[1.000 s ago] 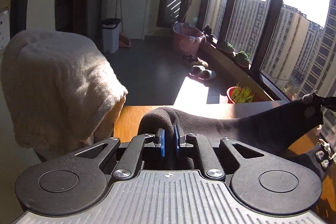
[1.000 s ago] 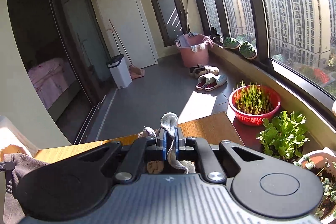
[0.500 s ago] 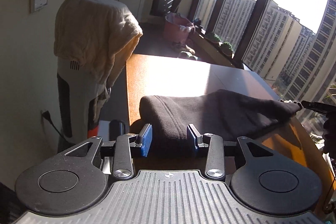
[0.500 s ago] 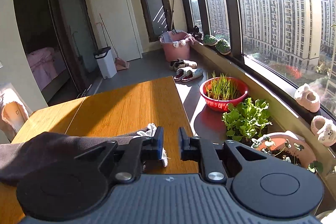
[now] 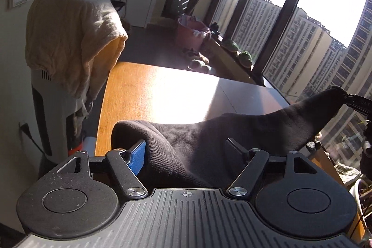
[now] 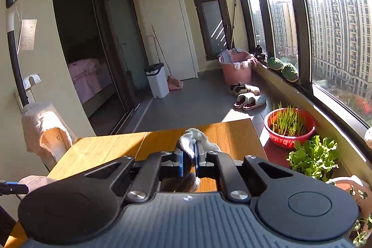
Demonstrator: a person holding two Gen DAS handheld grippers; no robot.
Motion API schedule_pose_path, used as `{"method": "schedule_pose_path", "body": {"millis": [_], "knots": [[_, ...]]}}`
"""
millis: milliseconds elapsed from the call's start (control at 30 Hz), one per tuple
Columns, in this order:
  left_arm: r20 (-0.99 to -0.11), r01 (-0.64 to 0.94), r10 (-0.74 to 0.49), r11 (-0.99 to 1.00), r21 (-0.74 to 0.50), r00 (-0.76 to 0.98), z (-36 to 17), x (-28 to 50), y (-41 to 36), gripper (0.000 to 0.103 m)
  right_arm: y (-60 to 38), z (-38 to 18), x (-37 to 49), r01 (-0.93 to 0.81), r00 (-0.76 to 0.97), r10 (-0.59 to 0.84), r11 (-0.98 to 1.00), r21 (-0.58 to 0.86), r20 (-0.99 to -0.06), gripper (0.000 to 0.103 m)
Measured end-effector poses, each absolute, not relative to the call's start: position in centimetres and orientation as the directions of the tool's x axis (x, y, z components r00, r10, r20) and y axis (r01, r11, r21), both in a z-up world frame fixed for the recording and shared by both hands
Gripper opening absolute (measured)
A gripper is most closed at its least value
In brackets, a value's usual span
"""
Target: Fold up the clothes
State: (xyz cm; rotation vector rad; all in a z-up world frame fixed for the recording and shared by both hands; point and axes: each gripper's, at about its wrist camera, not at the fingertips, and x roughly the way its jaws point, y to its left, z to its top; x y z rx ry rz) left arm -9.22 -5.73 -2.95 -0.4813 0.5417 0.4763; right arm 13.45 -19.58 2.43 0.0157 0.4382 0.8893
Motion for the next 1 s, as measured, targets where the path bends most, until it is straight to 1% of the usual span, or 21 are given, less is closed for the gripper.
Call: {"method": "schedule_pose_path", "body": {"millis": [67, 100, 133, 167, 233, 267, 300, 400, 533, 633, 667, 700, 733, 833, 867, 933, 1000], "knots": [[-0.585, -0.528, 0.28, 0.791, -0.308, 0.761, -3.1, -8.8, -6.2, 0.082, -20.1, 3.6, 13.1, -0.762, 0.558, 0.764, 0.626, 0.165, -0.324, 0.009], [-0.588, -0.523, 0.272, 0.793, -0.311, 0.762, -3.3, -8.6, -6.4, 0.082, -20.3, 3.2, 13.4, -0.754, 0.564, 0.747, 0.64, 0.151, -0.352, 0.014], [-0.588, -0.518, 0.265, 0.795, -0.315, 0.764, -3.4, -8.5, -6.7, 0.082, -20.6, 2.2, 13.9, -0.726, 0.582, 0.705, 0.675, 0.131, -0.405, 0.018], [-0.581, -0.51, 0.26, 0.798, -0.32, 0.772, -3.3, -8.6, -7.0, 0.082, -21.0, 0.9, 14.4, -0.685, 0.611, 0.647, 0.721, 0.105, -0.455, 0.026], [-0.564, -0.493, 0.251, 0.805, -0.33, 0.787, -3.0, -8.8, -7.5, 0.082, -22.2, -1.7, 15.4, -0.6, 0.66, 0.528, 0.799, 0.048, -0.534, 0.026], [-0.55, -0.482, 0.248, 0.81, -0.333, 0.797, -2.5, -8.9, -7.7, 0.082, -23.1, -2.8, 15.8, -0.555, 0.674, 0.478, 0.831, 0.04, -0.562, 0.026], [-0.532, -0.469, 0.247, 0.817, -0.335, 0.81, -1.9, -8.9, -7.9, 0.083, -24.4, -3.5, 16.2, -0.52, 0.675, 0.464, 0.851, 0.076, -0.573, 0.026], [-0.478, -0.44, 0.247, 0.828, -0.347, 0.843, -0.3, -8.8, -8.4, 0.086, -26.0, -3.3, 16.6, -0.505, 0.66, 0.512, 0.844, 0.18, -0.549, 0.026], [-0.388, -0.444, 0.31, 0.834, -0.326, 0.868, 1.3, -9.0, -9.4, 0.087, -24.3, -2.2, 15.4, -0.579, 0.645, 0.588, 0.793, 0.191, -0.488, 0.026], [-0.306, -0.481, 0.395, 0.824, -0.298, 0.866, 3.3, -10.4, -9.4, 0.09, -22.2, -2.4, 14.4, -0.634, 0.598, 0.641, 0.745, 0.205, -0.482, 0.026], [-0.288, -0.477, 0.397, 0.823, -0.308, 0.871, 4.0, -10.8, -9.1, 0.091, -21.5, -2.6, 14.2, -0.643, 0.587, 0.649, 0.737, 0.209, -0.484, 0.026], [-0.282, -0.461, 0.381, 0.825, -0.326, 0.881, 4.4, -11.0, -8.8, 0.095, -21.0, -2.8, 14.1, -0.65, 0.574, 0.658, 0.729, 0.217, -0.487, 0.026], [-0.281, -0.442, 0.358, 0.826, -0.35, 0.891, 4.8, -11.2, -8.5, 0.095, -20.4, -3.2, 14.2, -0.655, 0.56, 0.667, 0.72, 0.231, -0.491, 0.026], [-0.353, -0.389, 0.242, 0.809, -0.44, 0.904, 3.3, -9.6, -7.8, 0.095, -19.1, -4.7, 14.8, -0.653, 0.504, 0.689, 0.699, 0.292, -0.521, 0.026], [-0.406, -0.388, 0.197, 0.795, -0.466, 0.892, 1.6, -8.4, -7.6, 0.095, -18.8, -5.3, 15.0, -0.642, 0.492, 0.683, 0.704, 0.305, -0.54, 0.027], [-0.522, -0.429, 0.141, 0.761, -0.486, 0.841, -2.0, -6.3, -7.4, 0.09, -18.4, -6.5, 14.9, -0.617, 0.486, 0.664, 0.721, 0.314, -0.569, 0.028], [-0.619, -0.489, 0.097, 0.713, -0.503, 0.779, -6.0, -4.9, -6.6, 0.084, -19.1, -7.0, 13.8, -0.621, 0.496, 0.667, 0.72, 0.309, -0.556, 0.028]]}}
